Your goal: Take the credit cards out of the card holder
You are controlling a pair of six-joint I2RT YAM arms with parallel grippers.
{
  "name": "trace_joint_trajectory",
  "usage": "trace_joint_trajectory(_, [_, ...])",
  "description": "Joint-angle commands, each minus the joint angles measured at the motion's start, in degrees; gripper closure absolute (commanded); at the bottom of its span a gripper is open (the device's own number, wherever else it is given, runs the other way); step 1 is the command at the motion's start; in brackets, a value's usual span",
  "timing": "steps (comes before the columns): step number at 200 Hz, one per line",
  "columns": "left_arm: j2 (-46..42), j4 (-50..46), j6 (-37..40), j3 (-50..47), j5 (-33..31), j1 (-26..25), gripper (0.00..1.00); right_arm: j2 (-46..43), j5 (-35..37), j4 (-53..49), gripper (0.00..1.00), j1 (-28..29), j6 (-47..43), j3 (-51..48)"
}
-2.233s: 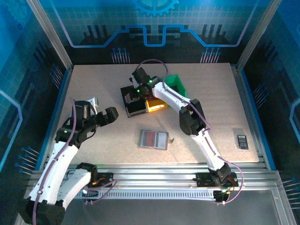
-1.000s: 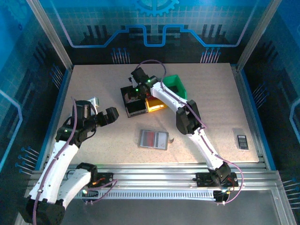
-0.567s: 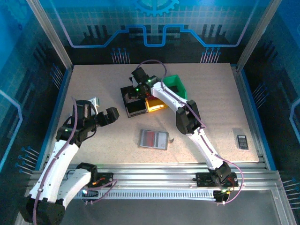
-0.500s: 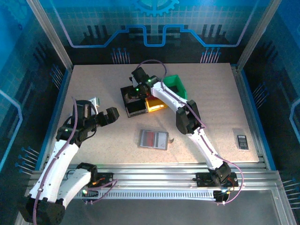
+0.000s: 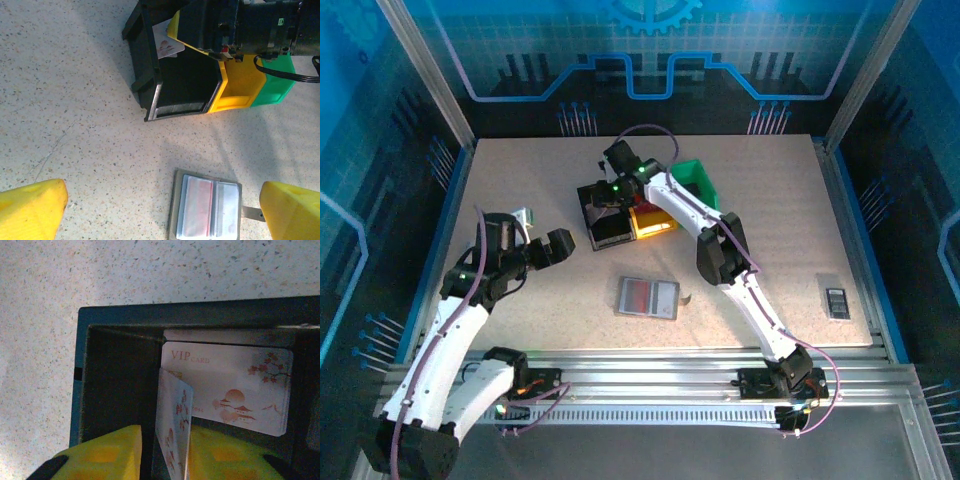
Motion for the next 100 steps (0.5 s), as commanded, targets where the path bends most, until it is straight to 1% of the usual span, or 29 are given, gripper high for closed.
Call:
trace_joint_trajectory(1, [0.2,-0.6,1.1,0.5,1.0,0.5,0.01,-0.2,-0.1,-1.6,0.69,-1.0,-0.3,2.6])
trace_joint_trajectory(30, [0.3,-0.6,1.2,0.5,1.0,0.5,0.00,-0.6,0.2,-2.3,0.69,-1.3,-0.8,3.9])
trace_joint_trajectory(64, [0.4,-0.7,1.2,0.5,1.1,0.5,0.01,-1.3,0.7,-3.0,0.64,-1.7,-1.5,5.4])
trace_joint_trajectory(100, [0.4,-0.7,1.3,0.6,1.2,0.5,0.00,-2.7,0.3,-3.9,0.64,-2.1,-2.5,6.6])
